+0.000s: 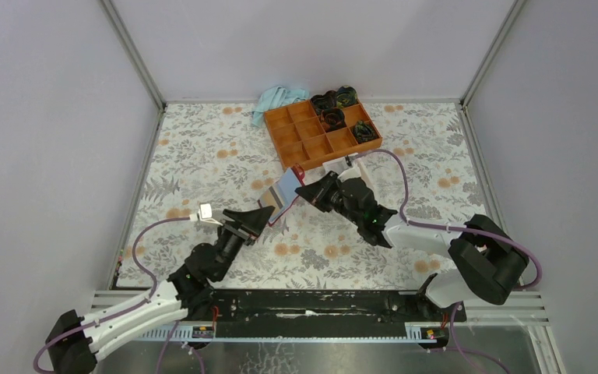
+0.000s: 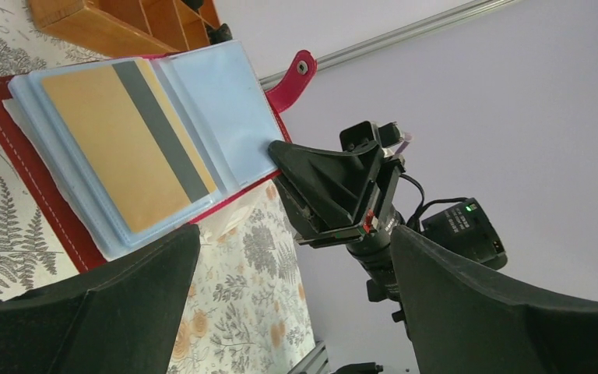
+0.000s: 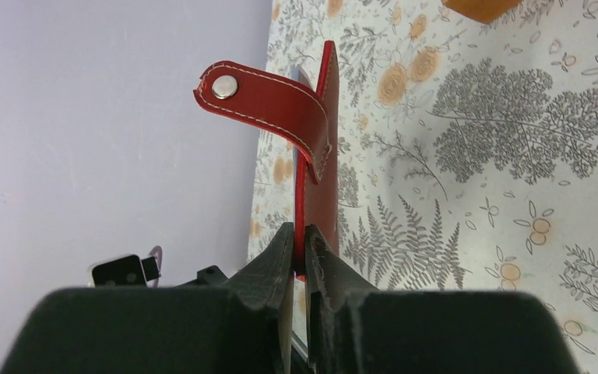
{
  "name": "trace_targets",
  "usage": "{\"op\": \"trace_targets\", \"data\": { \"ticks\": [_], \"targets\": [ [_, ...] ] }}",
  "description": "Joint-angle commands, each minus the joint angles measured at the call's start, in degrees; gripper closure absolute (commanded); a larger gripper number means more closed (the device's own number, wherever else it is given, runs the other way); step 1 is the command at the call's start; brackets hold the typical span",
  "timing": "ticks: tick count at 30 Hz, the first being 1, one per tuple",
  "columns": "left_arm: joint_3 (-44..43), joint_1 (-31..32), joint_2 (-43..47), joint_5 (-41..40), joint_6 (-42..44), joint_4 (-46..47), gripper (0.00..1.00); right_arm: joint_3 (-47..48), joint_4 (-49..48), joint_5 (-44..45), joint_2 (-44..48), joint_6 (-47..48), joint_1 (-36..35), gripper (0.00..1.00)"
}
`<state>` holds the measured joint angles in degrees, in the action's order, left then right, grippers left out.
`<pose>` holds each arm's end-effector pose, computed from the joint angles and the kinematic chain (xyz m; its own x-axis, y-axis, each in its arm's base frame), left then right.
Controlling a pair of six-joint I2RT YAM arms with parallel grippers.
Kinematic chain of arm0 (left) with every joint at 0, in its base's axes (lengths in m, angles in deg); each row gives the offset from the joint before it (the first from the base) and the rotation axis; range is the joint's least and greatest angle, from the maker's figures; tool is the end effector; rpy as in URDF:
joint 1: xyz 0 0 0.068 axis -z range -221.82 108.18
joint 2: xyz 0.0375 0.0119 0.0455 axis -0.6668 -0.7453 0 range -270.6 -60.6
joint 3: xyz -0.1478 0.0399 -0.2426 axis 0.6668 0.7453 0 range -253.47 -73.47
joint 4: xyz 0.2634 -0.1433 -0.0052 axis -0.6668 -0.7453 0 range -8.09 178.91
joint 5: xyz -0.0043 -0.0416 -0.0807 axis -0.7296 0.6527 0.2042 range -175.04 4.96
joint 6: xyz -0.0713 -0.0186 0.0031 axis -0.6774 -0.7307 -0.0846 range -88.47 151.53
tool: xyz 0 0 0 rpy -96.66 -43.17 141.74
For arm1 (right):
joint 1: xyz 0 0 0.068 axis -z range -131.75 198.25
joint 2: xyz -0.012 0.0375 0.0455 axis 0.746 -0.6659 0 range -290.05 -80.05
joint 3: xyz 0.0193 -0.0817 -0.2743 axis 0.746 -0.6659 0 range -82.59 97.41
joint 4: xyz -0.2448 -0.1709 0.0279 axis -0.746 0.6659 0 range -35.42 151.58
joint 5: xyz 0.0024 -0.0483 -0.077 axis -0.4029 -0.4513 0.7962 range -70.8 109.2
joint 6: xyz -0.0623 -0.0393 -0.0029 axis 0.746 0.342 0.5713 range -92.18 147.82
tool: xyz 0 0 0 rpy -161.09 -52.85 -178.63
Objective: Put the credit cards into the card holder
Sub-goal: Close the card holder at the center of the board.
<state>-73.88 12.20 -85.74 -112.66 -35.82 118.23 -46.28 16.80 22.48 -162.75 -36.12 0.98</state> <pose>0.1293 -0.1294 0.1771 -0.3931 -0.8505 -0.3495 0.2149 0.2846 -0.9343 0.2462 0.2613 0.2040 -0.6689 0.5977 -0.4420 -0.2140 0.4146 0.8845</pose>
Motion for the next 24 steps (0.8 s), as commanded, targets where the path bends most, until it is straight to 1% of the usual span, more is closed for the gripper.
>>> {"op": "trace_targets", "data": {
  "ticks": [1,5,12,16,24],
  "targets": [
    [9.31,0.3,3.17,-1.15,0.03,-2.92,0.0,3.69,-5.0,-1.16,0.08,-1.84,1.23,1.0],
    [9.16,0.35,4.5,-1.74,0.11,-4.81,0.0,4.56,-5.03,-1.49,0.28,-1.89,1.89,1.0],
    [9.18,0.31,3.47,-1.74,-0.08,-5.57,0.0,5.83,-5.82,-2.06,0.43,-2.6,3.02,1.0],
    [9.19,0.36,1.94,-1.61,-0.03,-3.91,0.0,6.63,-6.44,-2.62,0.15,-3.45,3.28,1.0],
    [9.58,0.31,-3.09,-2.44,-0.12,1.74,0.0,6.34,-10.17,-5.22,-1.26,-8.02,3.41,1.0]
  ]
}}
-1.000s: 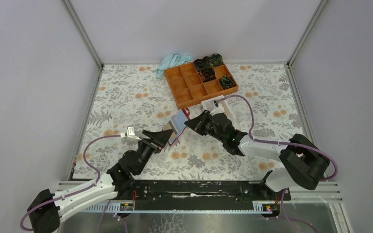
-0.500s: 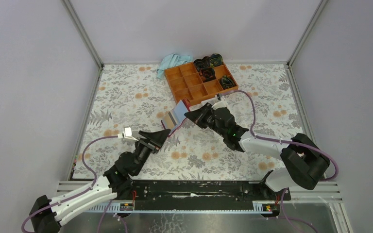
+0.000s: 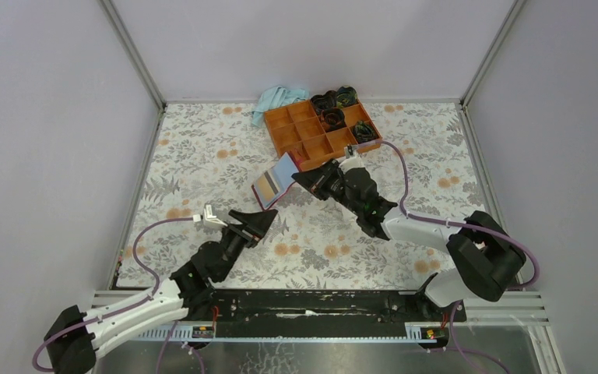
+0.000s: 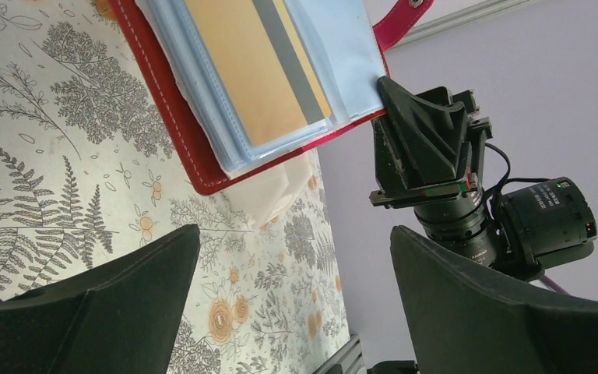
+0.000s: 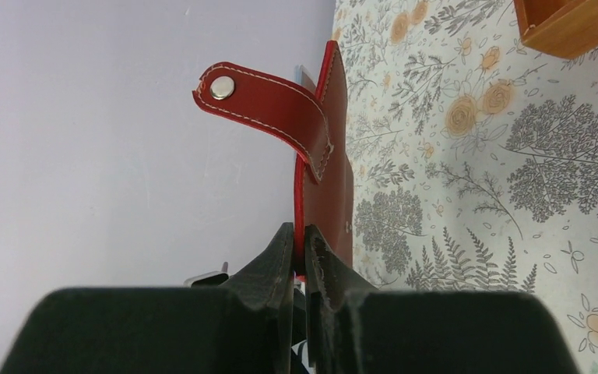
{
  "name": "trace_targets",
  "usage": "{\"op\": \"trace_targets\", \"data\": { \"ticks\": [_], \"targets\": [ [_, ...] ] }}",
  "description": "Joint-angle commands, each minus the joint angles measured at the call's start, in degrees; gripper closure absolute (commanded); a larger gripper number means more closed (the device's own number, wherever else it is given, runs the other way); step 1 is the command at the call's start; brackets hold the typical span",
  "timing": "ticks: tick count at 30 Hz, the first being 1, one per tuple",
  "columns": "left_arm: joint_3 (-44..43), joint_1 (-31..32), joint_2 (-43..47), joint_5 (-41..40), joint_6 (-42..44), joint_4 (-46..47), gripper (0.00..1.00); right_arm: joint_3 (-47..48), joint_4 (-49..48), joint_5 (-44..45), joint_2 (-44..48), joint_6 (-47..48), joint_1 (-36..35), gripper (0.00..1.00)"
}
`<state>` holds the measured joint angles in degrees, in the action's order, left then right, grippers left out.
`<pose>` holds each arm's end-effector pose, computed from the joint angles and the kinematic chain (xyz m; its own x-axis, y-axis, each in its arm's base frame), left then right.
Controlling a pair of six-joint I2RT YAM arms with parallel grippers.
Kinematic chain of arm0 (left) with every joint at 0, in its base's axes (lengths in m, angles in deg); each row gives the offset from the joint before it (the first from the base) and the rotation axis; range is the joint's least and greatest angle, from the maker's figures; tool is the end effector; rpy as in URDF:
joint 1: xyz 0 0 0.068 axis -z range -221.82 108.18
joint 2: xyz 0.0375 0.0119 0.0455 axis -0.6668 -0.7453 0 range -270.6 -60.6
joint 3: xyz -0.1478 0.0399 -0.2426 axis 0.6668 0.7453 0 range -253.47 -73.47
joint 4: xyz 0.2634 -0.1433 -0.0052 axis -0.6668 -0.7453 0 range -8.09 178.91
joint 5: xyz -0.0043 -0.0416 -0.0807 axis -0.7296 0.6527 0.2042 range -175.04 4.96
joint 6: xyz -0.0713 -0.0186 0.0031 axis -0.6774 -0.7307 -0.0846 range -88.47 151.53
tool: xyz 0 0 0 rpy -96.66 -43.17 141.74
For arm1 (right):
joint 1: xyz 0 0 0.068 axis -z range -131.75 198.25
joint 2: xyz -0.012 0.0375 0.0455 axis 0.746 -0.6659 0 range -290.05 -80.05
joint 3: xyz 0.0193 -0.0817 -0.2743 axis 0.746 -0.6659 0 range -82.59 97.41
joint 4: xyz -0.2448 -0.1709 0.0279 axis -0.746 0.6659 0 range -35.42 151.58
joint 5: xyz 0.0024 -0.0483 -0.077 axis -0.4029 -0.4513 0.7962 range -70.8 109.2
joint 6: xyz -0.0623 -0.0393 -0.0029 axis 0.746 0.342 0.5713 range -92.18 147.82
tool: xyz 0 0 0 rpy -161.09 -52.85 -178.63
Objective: Put the credit cards into the card holder
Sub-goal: Close the card holder at the center of the board.
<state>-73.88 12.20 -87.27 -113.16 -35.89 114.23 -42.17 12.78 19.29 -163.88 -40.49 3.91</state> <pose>0.1306 -0.1304 0.1638 -0.4071 -0.8255 -0.3909 0.1588 0.3575 -0.9203 0.2678 0.2616 0.2339 -0.6558 0.6584 -0.3694 -0.2392 0.2829 0.9288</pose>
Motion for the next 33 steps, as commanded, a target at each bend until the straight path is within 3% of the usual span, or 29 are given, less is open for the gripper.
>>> {"op": "trace_targets", "data": {
  "ticks": [1,16,33],
  "targets": [
    [9.64,0.31,-1.81,-2.38,-0.08,6.26,0.0,2.06,-6.26,-2.44,0.02,-4.12,0.48,1.0],
    [9.75,0.35,-0.01,-6.34,2.75,8.86,0.0,-5.09,-11.91,-7.49,1.96,-12.25,0.59,1.0],
    [9.11,0.37,10.41,-6.08,6.33,-1.85,0.08,-11.58,-14.84,-9.94,3.64,-13.88,1.23,1.0]
  ]
}}
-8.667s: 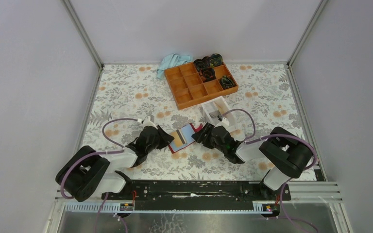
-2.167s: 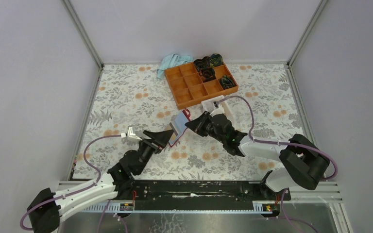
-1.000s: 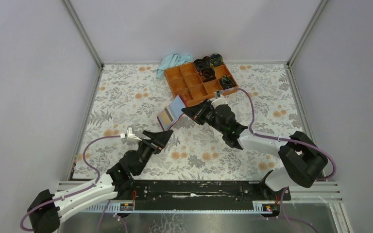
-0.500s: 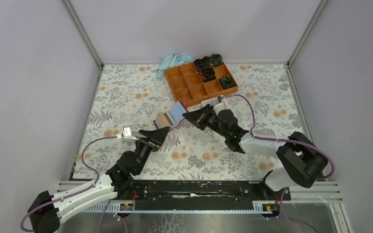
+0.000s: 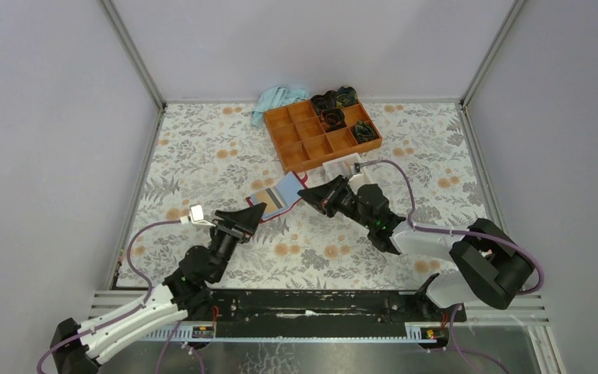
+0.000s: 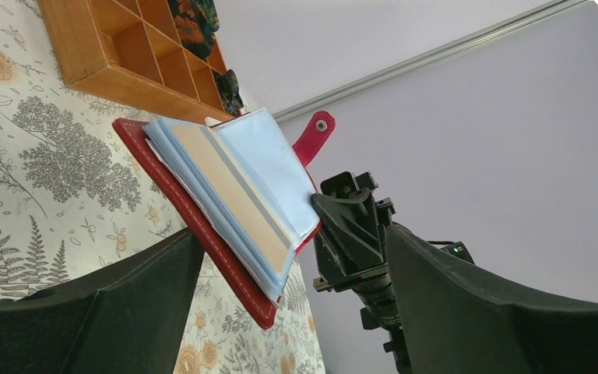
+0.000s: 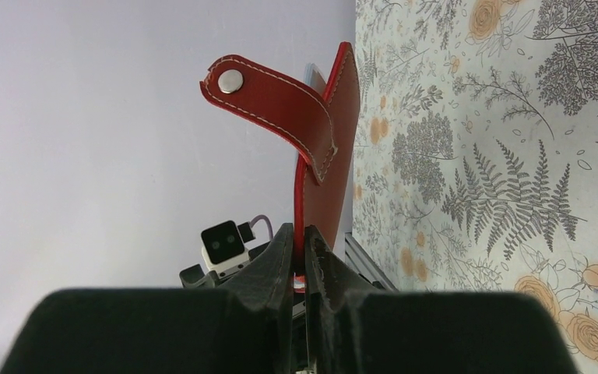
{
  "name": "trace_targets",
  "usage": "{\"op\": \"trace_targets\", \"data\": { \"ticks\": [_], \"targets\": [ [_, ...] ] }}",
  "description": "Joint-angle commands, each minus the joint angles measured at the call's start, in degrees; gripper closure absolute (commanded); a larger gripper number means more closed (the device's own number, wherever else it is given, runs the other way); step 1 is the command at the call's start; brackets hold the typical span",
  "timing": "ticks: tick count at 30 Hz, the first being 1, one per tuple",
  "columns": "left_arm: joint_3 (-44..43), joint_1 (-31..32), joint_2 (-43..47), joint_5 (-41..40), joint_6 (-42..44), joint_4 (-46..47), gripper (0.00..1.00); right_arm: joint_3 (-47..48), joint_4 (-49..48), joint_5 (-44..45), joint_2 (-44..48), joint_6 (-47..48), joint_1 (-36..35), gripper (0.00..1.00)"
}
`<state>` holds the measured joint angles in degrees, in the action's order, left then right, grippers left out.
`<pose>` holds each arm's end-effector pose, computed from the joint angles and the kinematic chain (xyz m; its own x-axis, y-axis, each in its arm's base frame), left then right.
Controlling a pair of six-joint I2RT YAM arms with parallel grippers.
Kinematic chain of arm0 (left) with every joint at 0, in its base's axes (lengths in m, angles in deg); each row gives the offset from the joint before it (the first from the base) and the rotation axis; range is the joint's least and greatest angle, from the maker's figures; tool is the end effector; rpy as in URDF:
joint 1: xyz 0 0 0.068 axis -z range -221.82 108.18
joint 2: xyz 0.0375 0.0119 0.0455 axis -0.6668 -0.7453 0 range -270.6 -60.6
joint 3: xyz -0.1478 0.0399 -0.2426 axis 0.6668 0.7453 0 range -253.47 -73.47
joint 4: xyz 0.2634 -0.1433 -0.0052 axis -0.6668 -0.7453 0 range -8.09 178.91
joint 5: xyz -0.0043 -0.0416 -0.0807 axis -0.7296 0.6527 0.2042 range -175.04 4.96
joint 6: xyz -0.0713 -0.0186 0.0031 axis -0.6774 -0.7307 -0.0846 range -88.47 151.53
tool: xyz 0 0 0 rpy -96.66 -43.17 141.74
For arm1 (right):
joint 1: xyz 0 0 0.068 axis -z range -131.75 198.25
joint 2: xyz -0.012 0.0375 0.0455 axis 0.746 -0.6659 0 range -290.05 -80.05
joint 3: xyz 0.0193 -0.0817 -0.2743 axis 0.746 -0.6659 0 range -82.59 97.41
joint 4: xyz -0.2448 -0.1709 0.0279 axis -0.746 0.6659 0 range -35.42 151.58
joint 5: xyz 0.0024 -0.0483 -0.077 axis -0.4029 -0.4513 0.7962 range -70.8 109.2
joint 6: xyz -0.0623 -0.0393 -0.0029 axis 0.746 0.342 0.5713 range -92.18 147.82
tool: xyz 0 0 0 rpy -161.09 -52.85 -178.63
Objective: Put the credit cards into the card holder
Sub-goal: Close the card holder at the center of the board.
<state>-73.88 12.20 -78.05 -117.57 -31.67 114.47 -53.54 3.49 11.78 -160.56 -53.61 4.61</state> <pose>0.1265 -0.1178 0.1893 -0.2909 -0.8804 -0.3746 0.2444 0.3102 -0.9187 0.2362 0.2363 0.2013 -0.7698 0.6209 -0.1481 -0.1113 0.0980 0.9889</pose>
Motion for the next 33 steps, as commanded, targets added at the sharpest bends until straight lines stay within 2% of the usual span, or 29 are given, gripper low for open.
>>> {"op": "trace_targets", "data": {
  "ticks": [1,14,25,29,33],
  "targets": [
    [9.12,0.37,0.96,-1.59,2.04,-2.01,0.08,-0.37,-5.86,-2.6,-0.11,-0.75,0.49,1.0],
    [8.89,0.36,-5.38,-0.07,1.56,0.99,0.09,-2.23,-7.72,-4.09,-5.32,1.68,0.07,1.0],
    [9.01,0.34,-7.55,0.43,-0.04,-3.35,0.09,-2.7,-13.15,-5.26,-13.99,2.11,-0.44,1.0],
    [9.1,0.36,-12.14,1.39,-0.96,-1.74,0.09,-2.38,-16.33,-6.14,-18.5,1.36,-0.78,1.0],
    [9.53,0.32,-20.01,3.16,-1.3,4.38,0.09,-2.08,-18.9,-6.84,-21.99,0.74,-1.39,1.0]
  ]
}}
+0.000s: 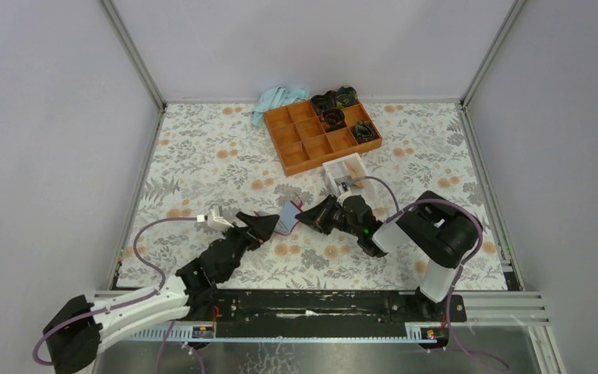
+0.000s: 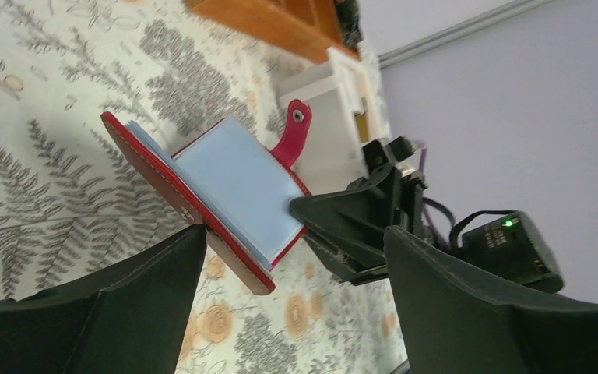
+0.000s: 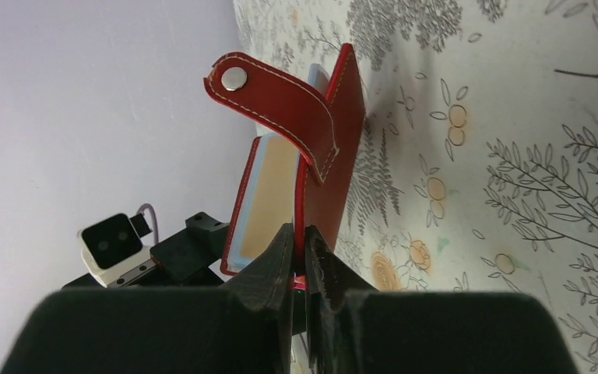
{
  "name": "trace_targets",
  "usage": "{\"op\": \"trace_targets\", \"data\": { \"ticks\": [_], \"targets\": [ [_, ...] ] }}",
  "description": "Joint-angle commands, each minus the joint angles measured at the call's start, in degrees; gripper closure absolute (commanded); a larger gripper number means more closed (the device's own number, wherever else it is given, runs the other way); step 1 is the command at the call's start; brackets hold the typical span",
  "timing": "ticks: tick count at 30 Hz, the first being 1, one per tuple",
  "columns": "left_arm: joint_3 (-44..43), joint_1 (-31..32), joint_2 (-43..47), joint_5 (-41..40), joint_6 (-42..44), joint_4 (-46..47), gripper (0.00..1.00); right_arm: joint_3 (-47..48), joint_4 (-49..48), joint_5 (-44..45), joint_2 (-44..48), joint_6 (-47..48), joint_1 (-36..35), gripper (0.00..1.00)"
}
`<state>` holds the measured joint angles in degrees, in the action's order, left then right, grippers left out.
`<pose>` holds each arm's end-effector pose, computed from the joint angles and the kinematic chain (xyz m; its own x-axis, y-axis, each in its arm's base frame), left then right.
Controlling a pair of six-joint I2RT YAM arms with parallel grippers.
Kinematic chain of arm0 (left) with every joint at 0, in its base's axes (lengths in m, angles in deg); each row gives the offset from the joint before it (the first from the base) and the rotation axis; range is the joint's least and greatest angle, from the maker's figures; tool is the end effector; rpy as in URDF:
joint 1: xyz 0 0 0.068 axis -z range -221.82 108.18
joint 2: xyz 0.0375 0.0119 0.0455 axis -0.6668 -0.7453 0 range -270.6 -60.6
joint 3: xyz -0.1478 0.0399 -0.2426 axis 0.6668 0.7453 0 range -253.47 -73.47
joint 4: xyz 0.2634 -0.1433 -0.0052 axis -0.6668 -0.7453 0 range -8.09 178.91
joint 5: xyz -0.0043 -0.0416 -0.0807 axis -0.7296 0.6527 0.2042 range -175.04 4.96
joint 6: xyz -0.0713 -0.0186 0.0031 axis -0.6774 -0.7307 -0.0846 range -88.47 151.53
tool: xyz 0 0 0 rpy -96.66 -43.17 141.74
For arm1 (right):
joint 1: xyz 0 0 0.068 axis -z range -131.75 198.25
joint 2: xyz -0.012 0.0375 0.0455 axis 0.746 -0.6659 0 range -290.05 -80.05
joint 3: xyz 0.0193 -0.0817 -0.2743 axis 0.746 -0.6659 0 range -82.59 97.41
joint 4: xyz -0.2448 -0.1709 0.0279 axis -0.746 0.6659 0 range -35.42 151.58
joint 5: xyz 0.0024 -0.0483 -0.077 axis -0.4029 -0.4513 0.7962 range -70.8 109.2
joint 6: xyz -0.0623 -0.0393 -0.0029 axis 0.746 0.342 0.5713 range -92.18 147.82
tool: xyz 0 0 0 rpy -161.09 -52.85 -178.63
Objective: Put the credit cards into the card holder
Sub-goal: Close the card holder at the center of the board.
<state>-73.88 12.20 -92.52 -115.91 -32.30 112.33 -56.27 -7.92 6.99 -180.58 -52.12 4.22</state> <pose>0.1338 -0.1305 0.1447 -0.3920 -0.7714 -0.5013 0.1004 0.5058 -0.8568 0.2338 0.2441 0.1016 -0.8409 0.5256 -0.1288 -0.0010 0.2364 0.9717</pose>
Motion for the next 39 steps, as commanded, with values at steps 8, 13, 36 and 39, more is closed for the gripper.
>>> {"op": "trace_targets", "data": {
  "ticks": [8,13,36,39],
  "targets": [
    [10.1,0.32,-15.09,3.16,-0.57,15.95,0.1,-0.87,-11.09,-1.88,-6.1,-1.09,-1.75,1.0],
    [8.83,0.35,-13.1,2.6,1.2,13.5,0.1,-2.46,-11.84,-1.79,-7.56,-0.53,-1.93,1.0],
    [2.91,0.79,-30.09,5.15,4.9,26.85,0.11,-5.3,-14.92,-0.57,-13.56,0.4,-2.86,1.0],
    [2.03,0.75,-31.88,5.7,5.29,27.42,0.11,-5.17,-14.84,-0.6,-13.94,0.56,-2.96,0.99]
  ]
}}
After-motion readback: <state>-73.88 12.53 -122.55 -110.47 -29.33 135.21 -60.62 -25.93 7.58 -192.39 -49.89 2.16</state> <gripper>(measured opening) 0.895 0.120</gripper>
